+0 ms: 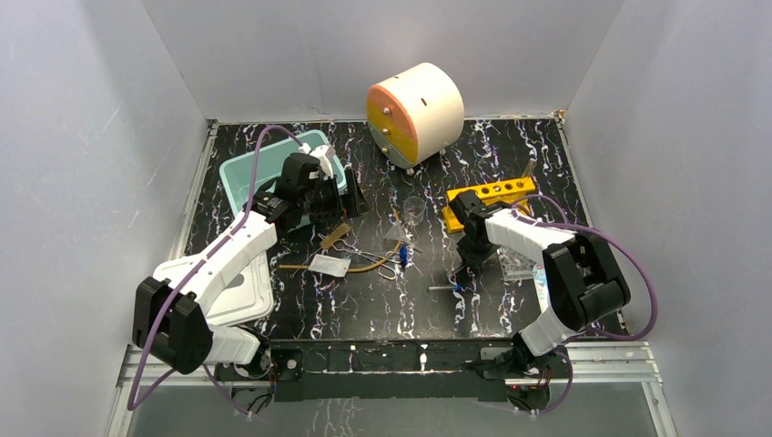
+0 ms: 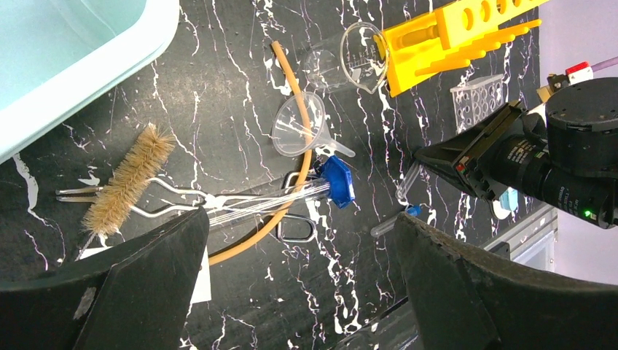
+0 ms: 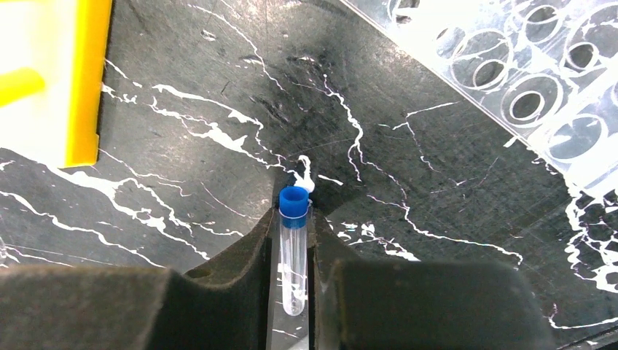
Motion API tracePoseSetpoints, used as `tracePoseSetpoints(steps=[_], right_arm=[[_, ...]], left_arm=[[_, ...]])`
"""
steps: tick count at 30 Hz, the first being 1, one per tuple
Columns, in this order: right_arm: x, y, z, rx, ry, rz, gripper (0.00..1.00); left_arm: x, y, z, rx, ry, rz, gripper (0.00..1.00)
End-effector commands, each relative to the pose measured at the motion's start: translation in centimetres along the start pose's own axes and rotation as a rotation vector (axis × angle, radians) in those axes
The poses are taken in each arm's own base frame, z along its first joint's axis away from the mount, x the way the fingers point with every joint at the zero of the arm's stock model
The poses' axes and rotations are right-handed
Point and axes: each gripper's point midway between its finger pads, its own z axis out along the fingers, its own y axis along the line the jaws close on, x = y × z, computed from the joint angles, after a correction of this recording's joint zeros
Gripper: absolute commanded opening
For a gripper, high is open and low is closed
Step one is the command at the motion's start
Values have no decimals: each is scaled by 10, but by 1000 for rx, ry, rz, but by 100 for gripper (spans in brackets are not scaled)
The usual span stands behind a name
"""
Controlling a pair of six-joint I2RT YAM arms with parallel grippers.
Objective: Organize the chemistry lab equipment
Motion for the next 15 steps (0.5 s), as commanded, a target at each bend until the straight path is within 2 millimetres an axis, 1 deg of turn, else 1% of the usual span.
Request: tracePoseSetpoints(steps=[1,7,10,15], right_arm=[[-4,7,10,10,-36,60,20],[-19,23,-14,-78,-79,52,19],[-25,33,-31,-143,-84,28,19],[-30,44,-58,-254,-85,-11,20]], left_arm=[[-9,-10,-9,35,-8,18,98],[-3,-17,-8,80,17,10,98],[1,-25,-5,133,35,-8,98],[10,-39,2,212,62,-33,98]])
